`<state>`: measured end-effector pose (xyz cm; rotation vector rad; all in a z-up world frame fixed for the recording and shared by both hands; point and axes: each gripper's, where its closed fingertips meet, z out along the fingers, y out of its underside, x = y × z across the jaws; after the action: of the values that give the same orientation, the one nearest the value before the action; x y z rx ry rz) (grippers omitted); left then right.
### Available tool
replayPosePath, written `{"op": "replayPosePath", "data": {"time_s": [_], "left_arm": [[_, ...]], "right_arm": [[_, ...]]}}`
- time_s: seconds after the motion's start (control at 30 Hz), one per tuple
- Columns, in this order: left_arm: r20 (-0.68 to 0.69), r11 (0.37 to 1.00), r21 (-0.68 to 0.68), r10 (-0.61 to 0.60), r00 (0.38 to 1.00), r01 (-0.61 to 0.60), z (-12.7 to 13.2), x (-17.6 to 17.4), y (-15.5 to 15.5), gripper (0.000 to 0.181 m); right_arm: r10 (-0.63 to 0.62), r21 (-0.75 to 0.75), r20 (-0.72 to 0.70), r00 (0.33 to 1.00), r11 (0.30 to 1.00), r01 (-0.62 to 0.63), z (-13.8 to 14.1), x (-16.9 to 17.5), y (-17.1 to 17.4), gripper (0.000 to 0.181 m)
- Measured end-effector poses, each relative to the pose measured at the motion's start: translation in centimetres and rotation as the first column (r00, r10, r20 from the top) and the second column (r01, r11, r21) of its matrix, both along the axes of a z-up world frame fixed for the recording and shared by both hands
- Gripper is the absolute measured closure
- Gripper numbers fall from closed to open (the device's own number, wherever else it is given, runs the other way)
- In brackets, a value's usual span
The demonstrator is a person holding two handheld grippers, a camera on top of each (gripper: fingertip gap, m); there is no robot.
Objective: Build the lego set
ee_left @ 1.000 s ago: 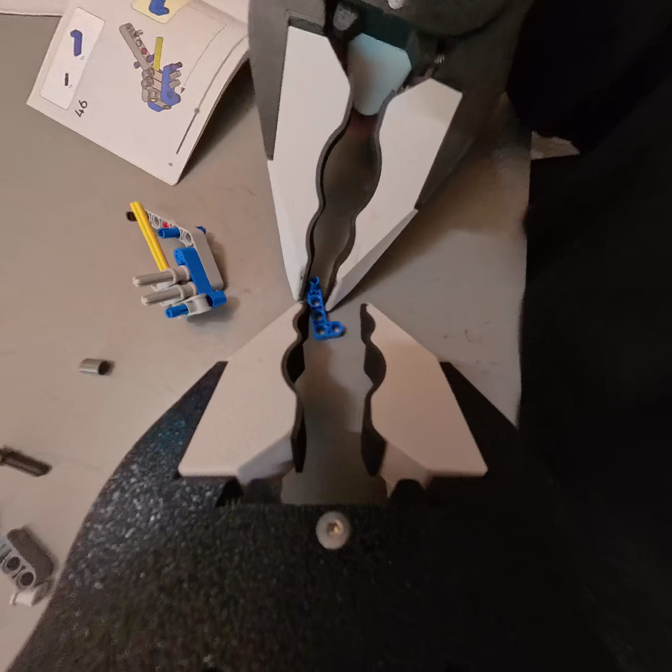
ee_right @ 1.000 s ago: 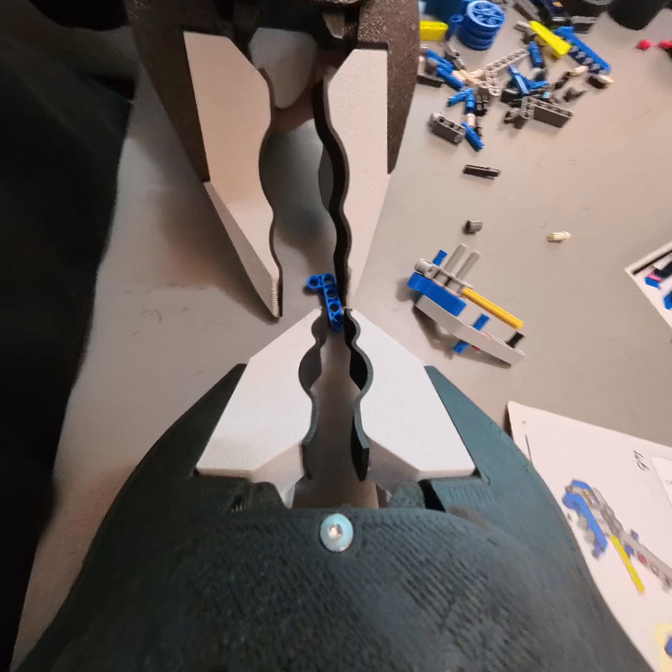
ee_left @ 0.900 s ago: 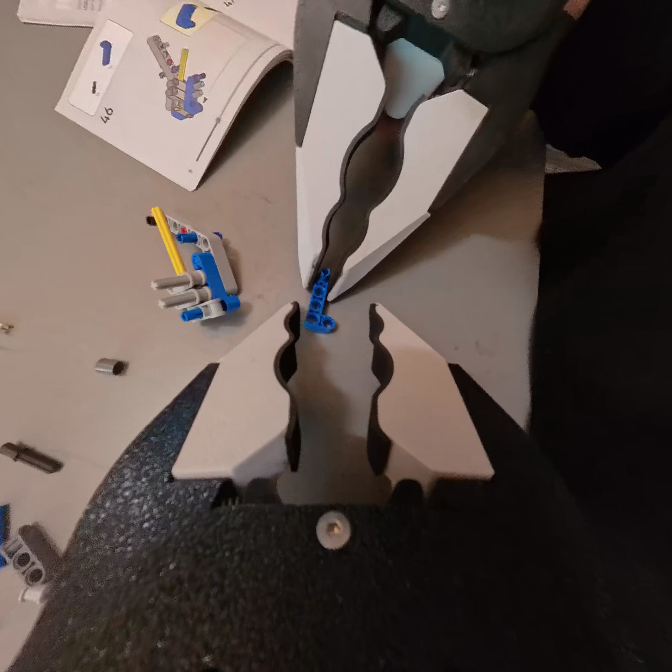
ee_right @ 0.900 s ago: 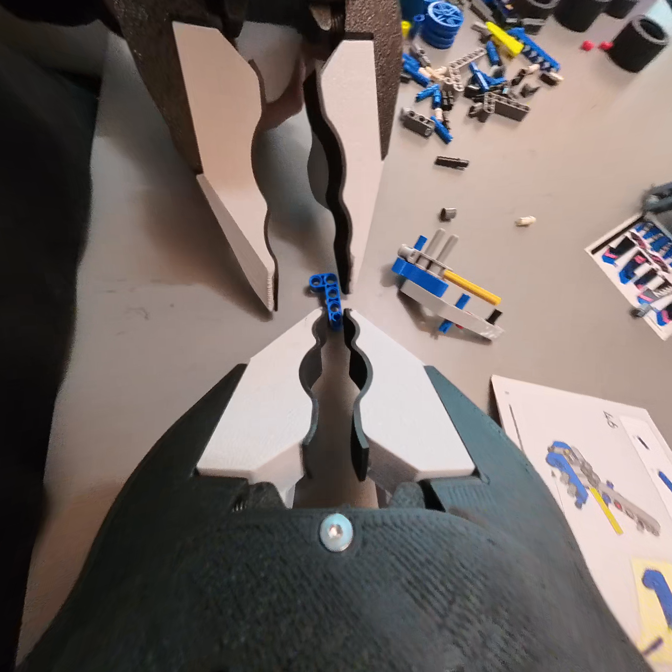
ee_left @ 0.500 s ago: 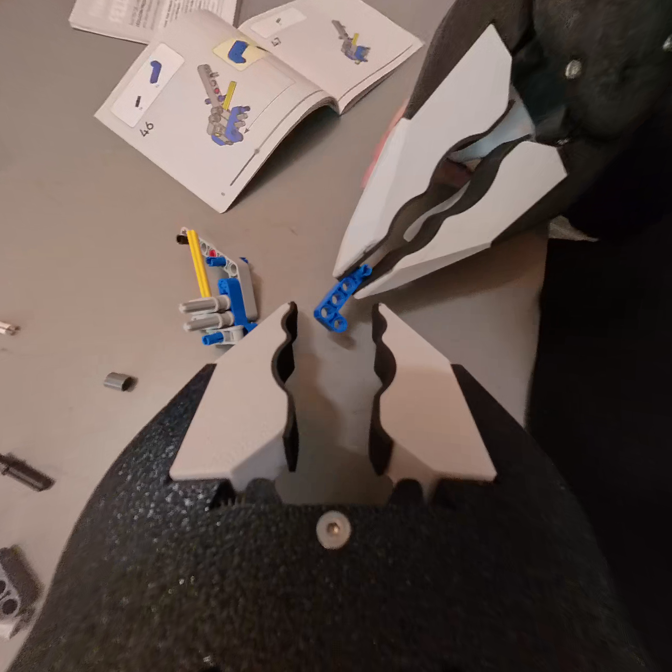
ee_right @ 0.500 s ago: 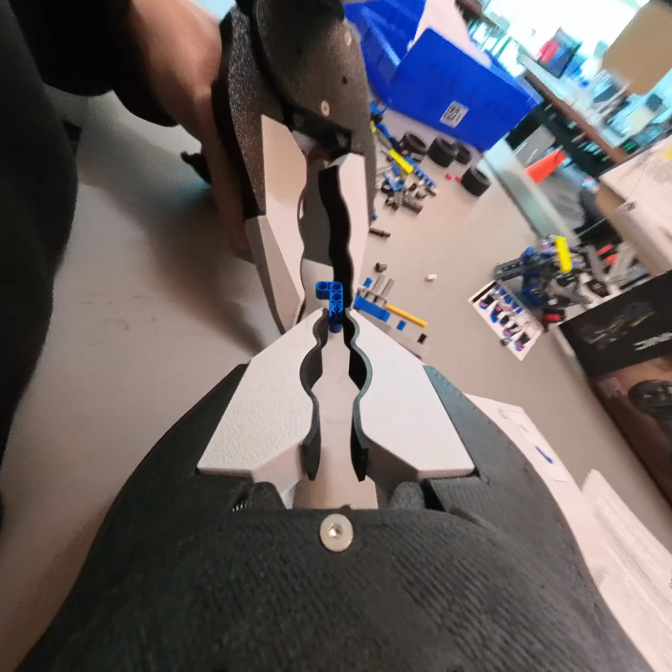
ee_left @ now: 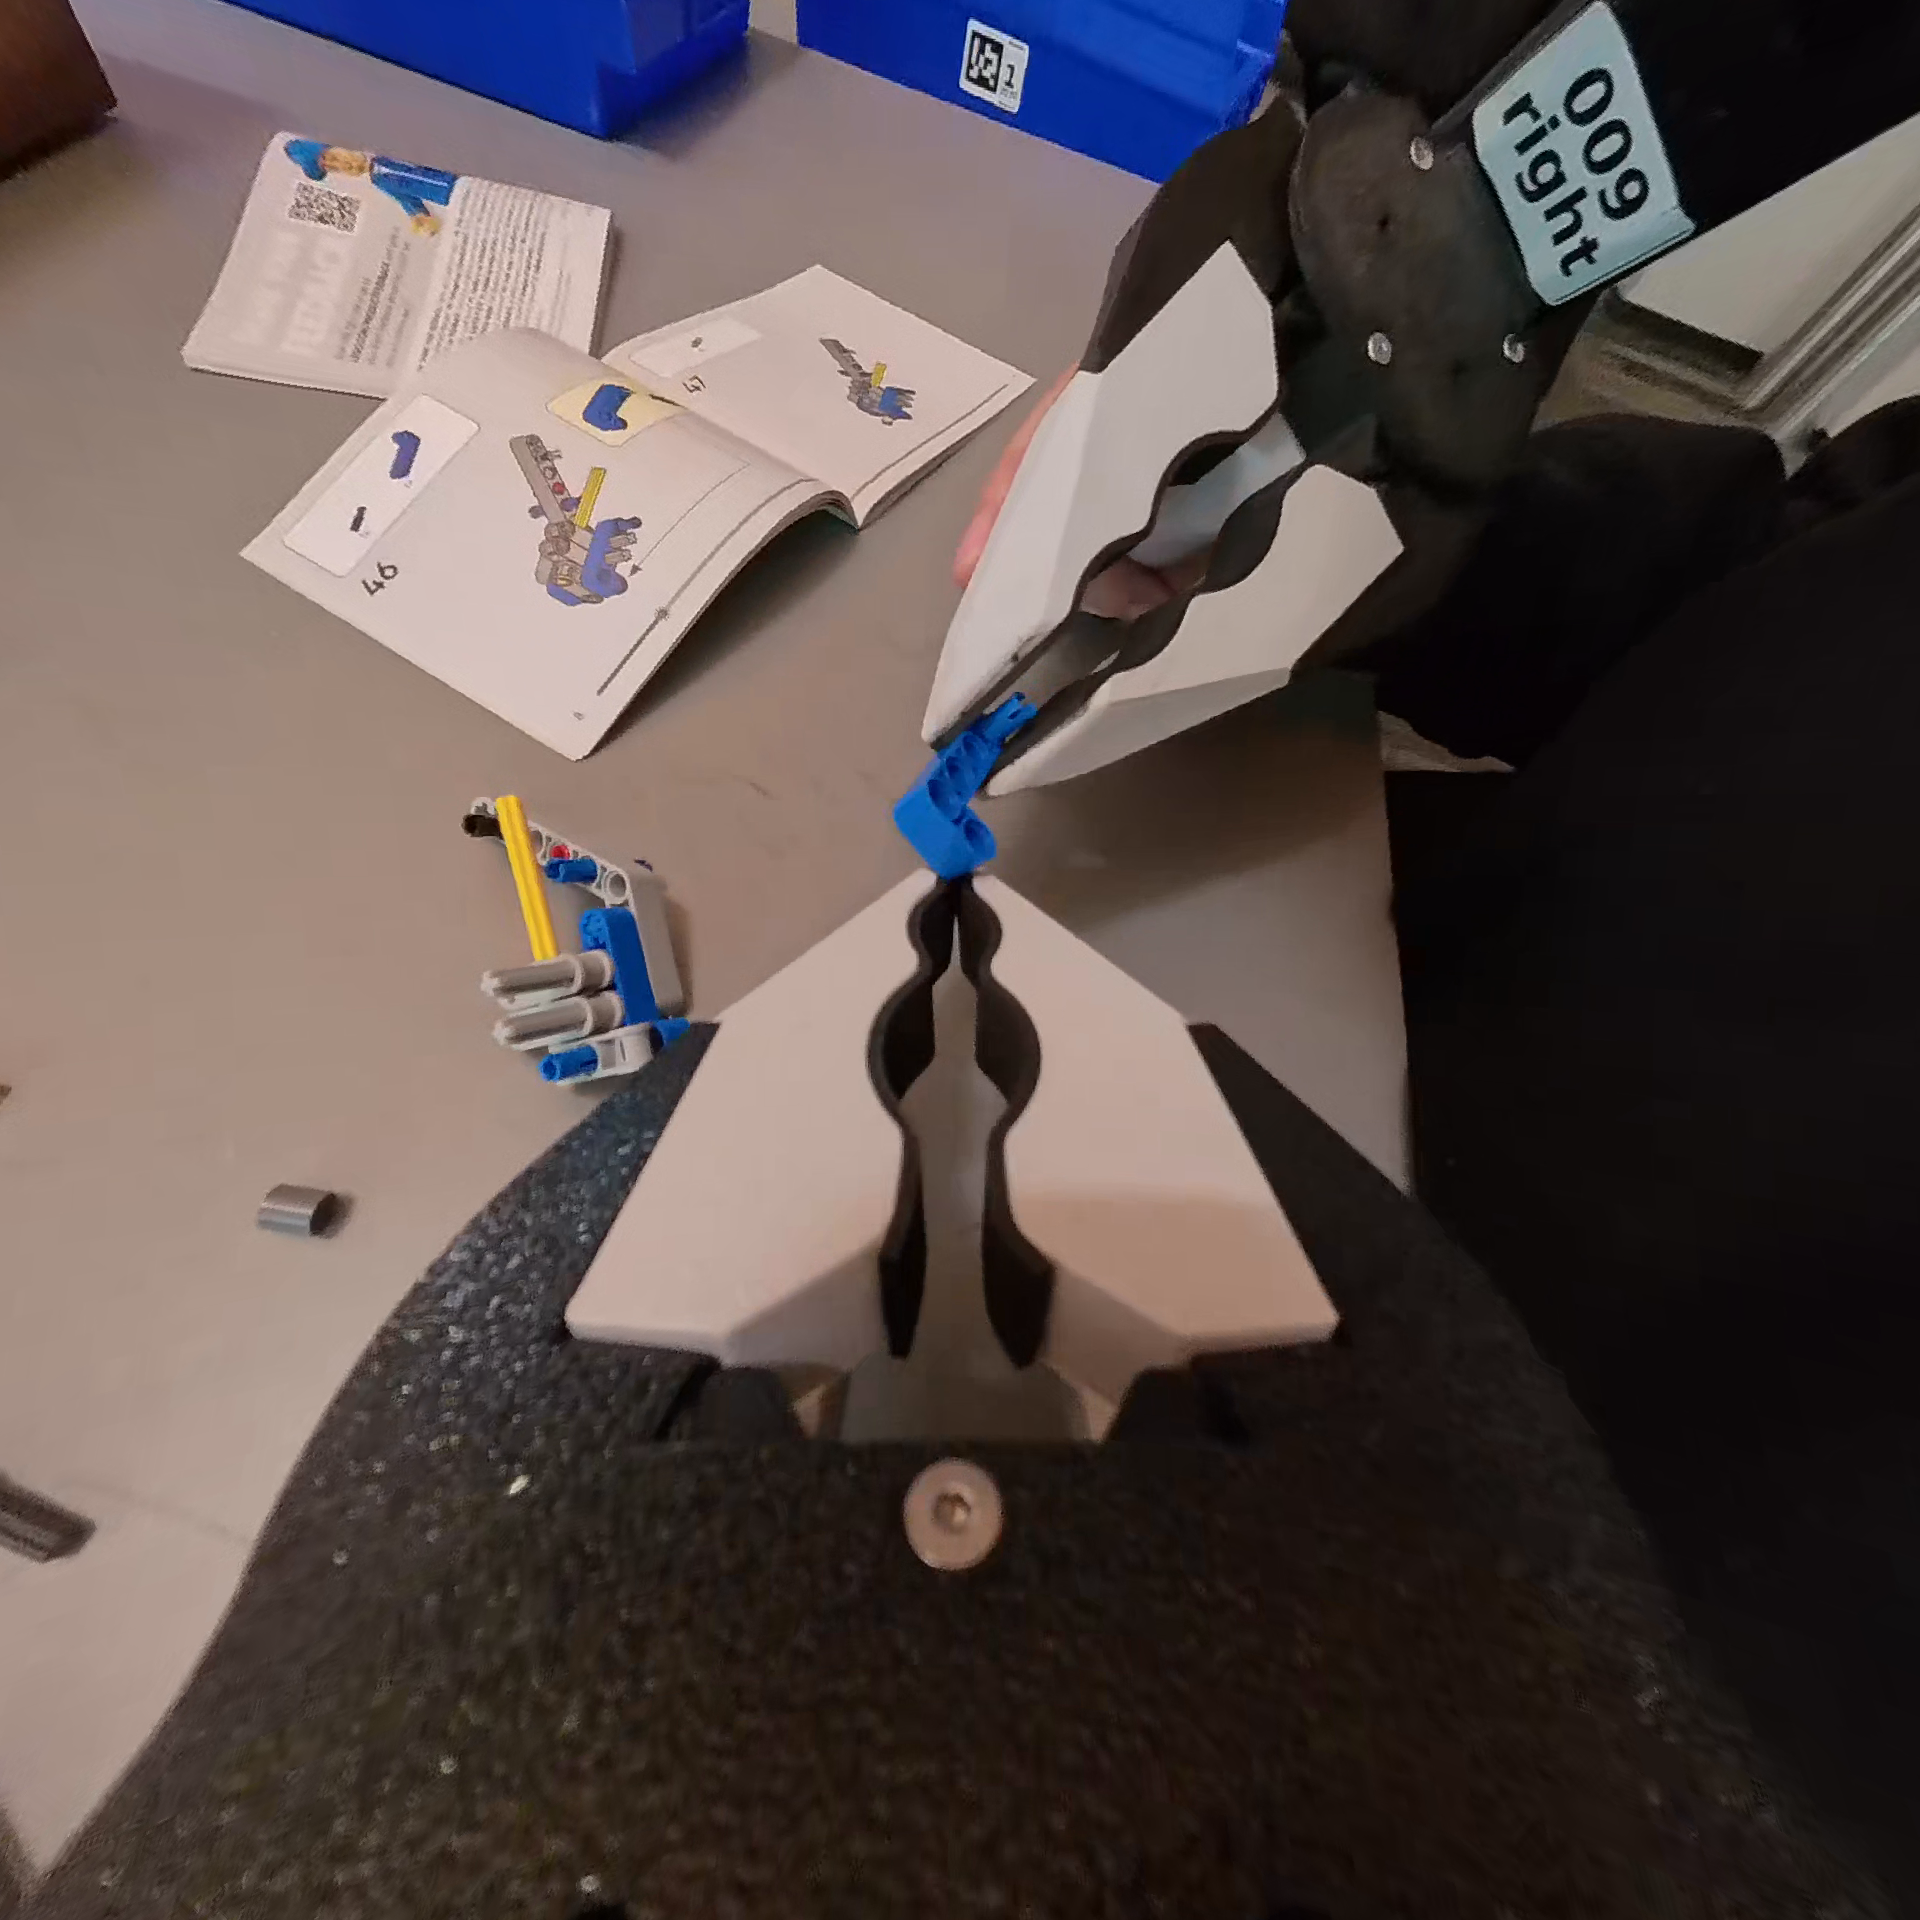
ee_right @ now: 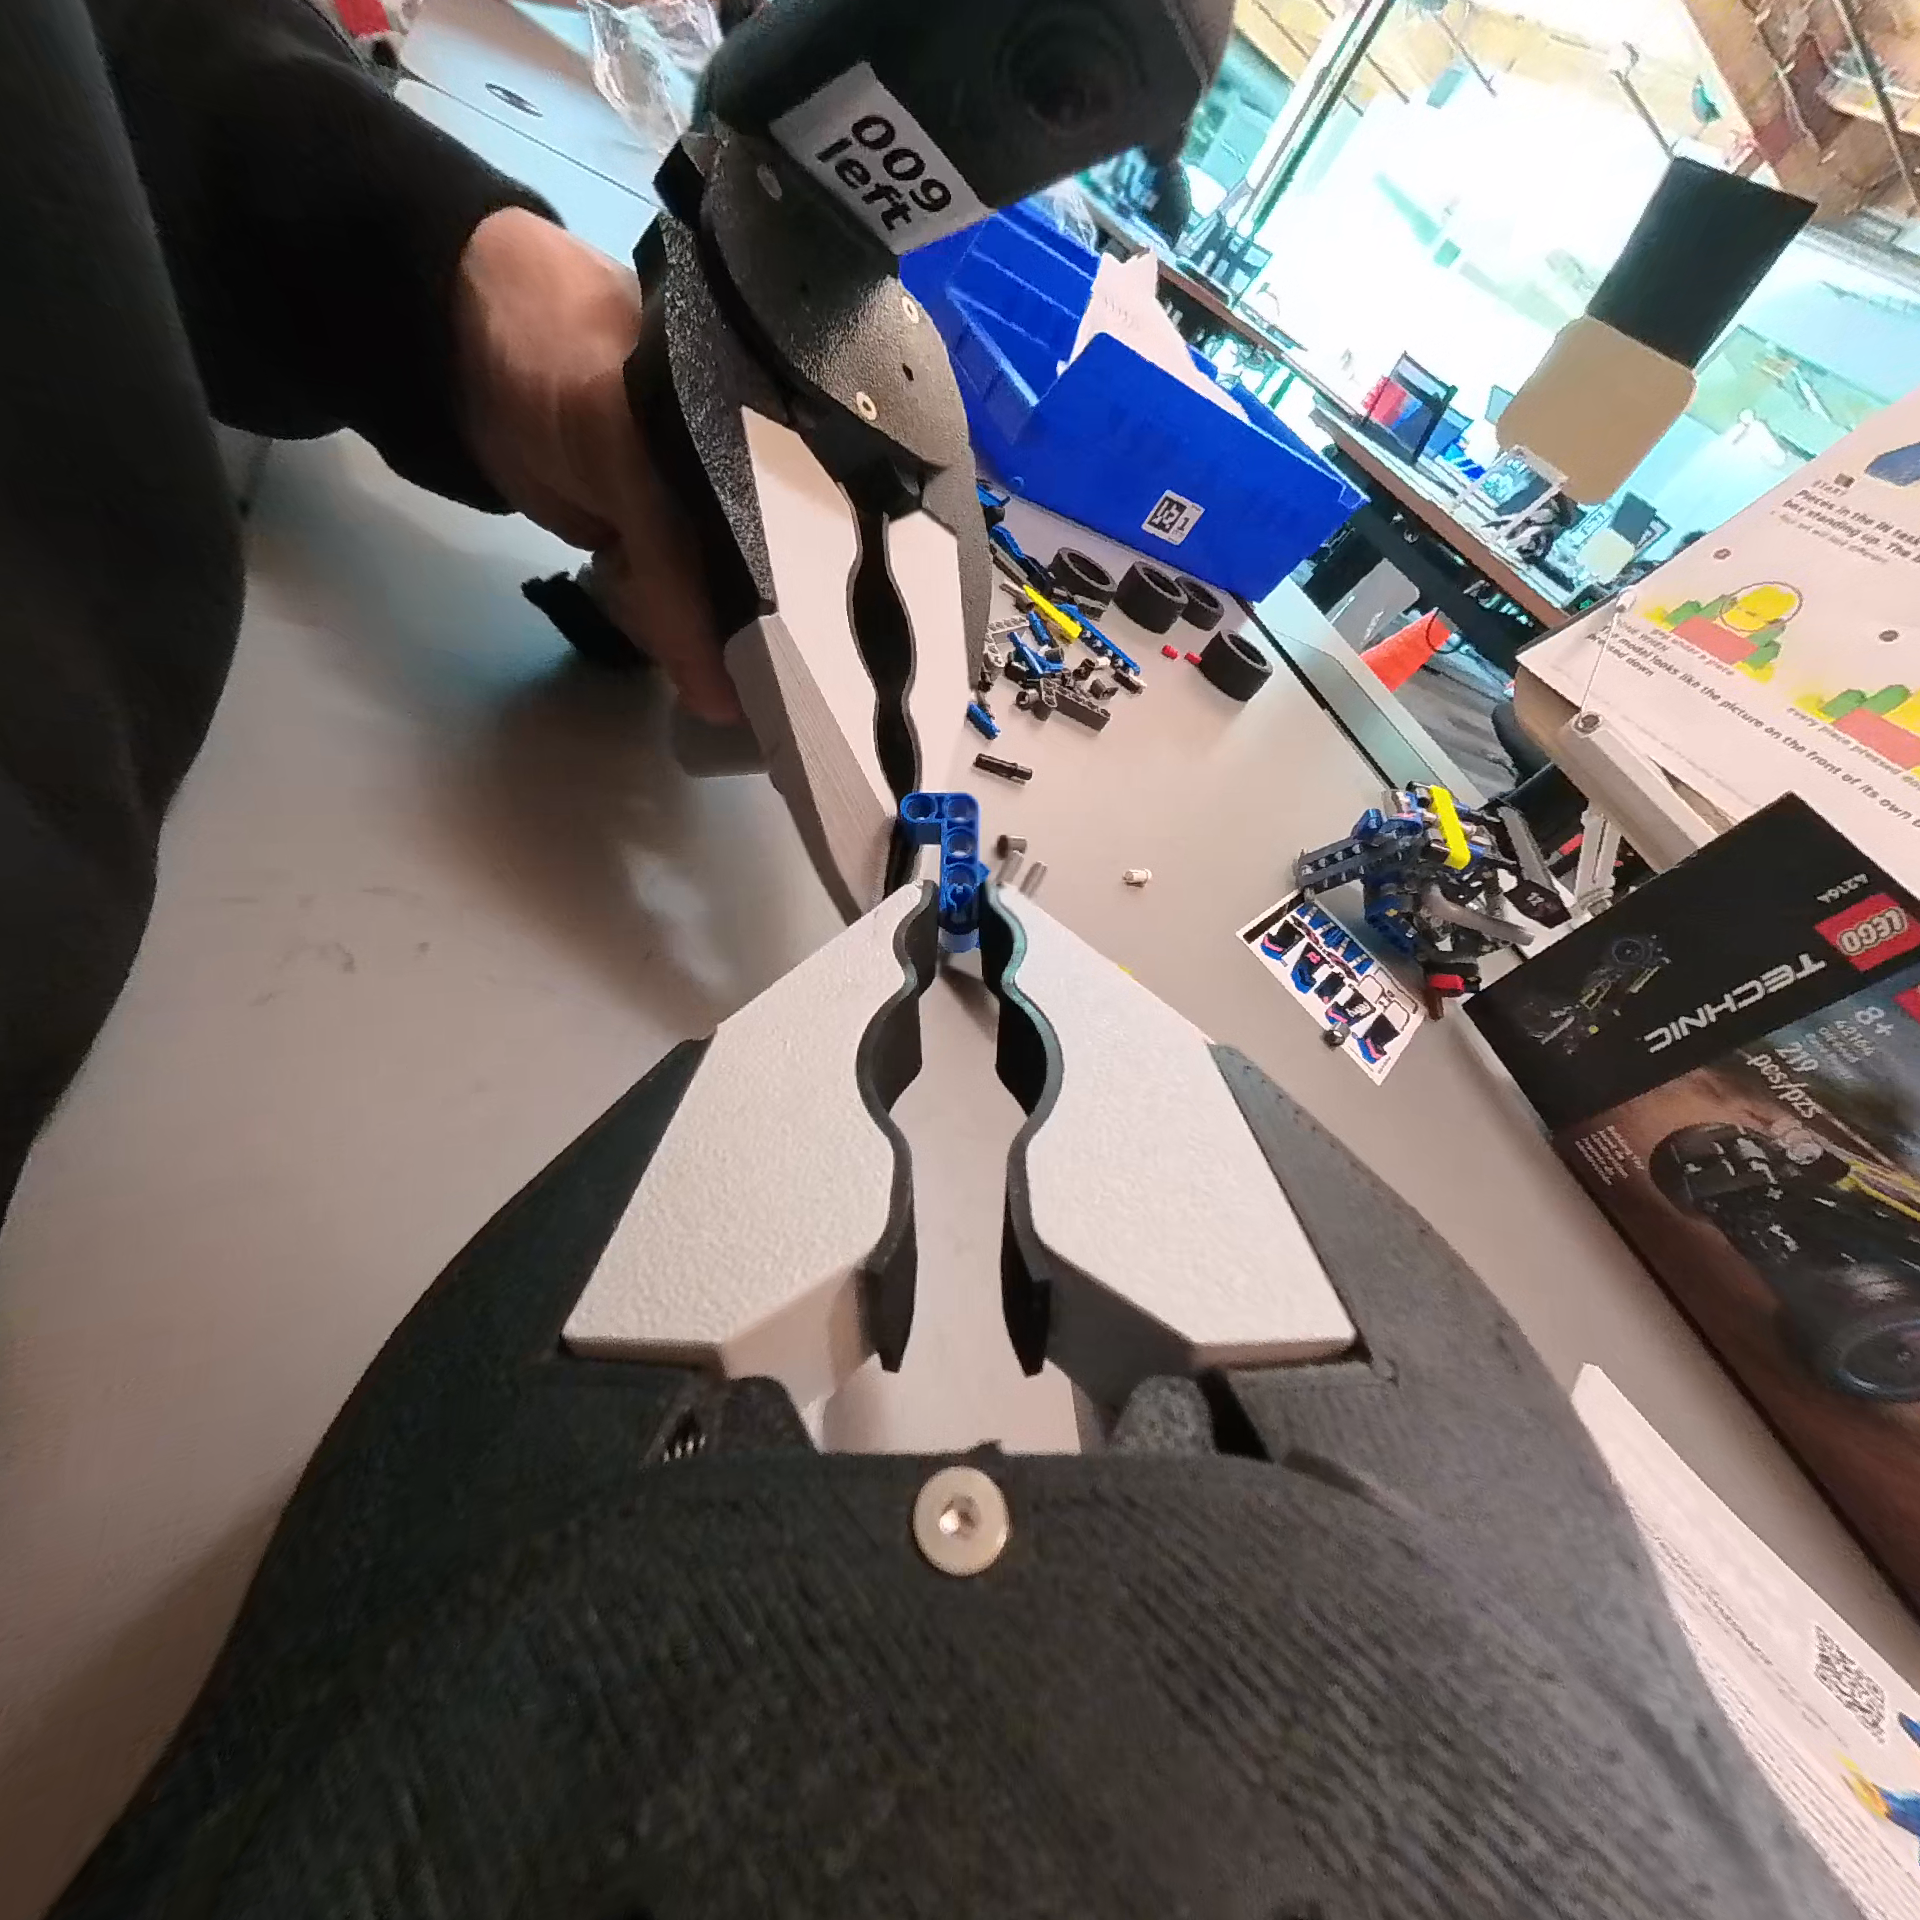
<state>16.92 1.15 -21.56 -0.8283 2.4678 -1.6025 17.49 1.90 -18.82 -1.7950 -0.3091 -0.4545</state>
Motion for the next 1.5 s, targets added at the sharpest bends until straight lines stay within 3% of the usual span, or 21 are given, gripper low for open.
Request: {"op": "replayPosePath", "data": {"time_s": [0.03,0.27,0.33,0.4,0.47,0.53,0.67,0.77,0.9,1.23,1.33,1.5], "left_arm": [[0.007,1.0,-0.006,0.015,1.0,-0.015,0.1,0.2,0.1,0.181],[-0.045,0.995,-0.087,0.052,0.998,-0.056,0.8,0.5,0.2,0.168],[-0.049,0.995,-0.08,0.061,0.997,-0.065,0.7,0.6,0.3,0.169],[-0.022,0.995,-0.07,0.072,0.997,-0.074,0.8,0.8,0.5,0.181],[-0.004,0.993,-0.042,0.108,0.994,-0.108,0.6,1.3,1.0,0.176],[0.059,0.989,0.008,0.145,0.988,-0.146,0.6,2.0,1.8,0.148],[0.296,0.971,0.21,0.051,0.954,-0.117,0.5,2.2,2.7,0.14],[0.37,0.937,0.343,-0.066,0.927,-0.07,0.2,1.8,2.9,0.144],[0.381,0.941,0.336,-0.103,0.919,-0.033,1.1,1.6,3.0,0.15],[0.277,0.862,0.502,-0.238,0.931,0.071,-0.2,0.8,3.7,0.168],[0.273,0.875,0.481,-0.207,0.94,0.053,-0.3,1.2,3.7,0.169],[0.235,0.941,0.335,-0.138,0.962,0.053,0.2,1.1,3.3,0.169]], "right_arm": [[-0.004,0.008,0.004,1.0,1.0,0.003,0.1,0.1,0.0,0.176],[0.022,0.013,-0.038,0.999,1.0,-0.022,0.4,0.0,0.6,0.176],[0.024,0.011,-0.034,0.999,1.0,-0.023,0.5,0.2,0.8,0.176],[0.015,-0.007,-0.051,0.999,1.0,-0.015,0.3,0.6,1.0,0.176],[0.016,-0.021,-0.077,0.997,1.0,-0.017,0.2,0.9,1.0,0.176],[0.005,-0.067,-0.169,0.986,0.998,-0.016,-0.5,1.3,1.1,0.176],[0.032,-0.095,-0.345,0.938,0.993,-0.068,-0.9,1.3,1.5,0.176],[0.071,-0.107,-0.387,0.919,0.987,-0.122,-0.8,0.9,2.0,0.176],[0.066,-0.226,-0.353,0.933,0.962,-0.154,-2.1,0.9,2.4,0.176],[0.082,-0.32,-0.283,0.955,0.931,-0.175,-1.9,0.1,3.0,0.175],[0.07,-0.297,-0.262,0.962,0.943,-0.149,-1.6,0.3,3.1,0.175],[0.037,-0.254,-0.27,0.962,0.961,-0.108,-1.5,0.8,2.8,0.168]]}}
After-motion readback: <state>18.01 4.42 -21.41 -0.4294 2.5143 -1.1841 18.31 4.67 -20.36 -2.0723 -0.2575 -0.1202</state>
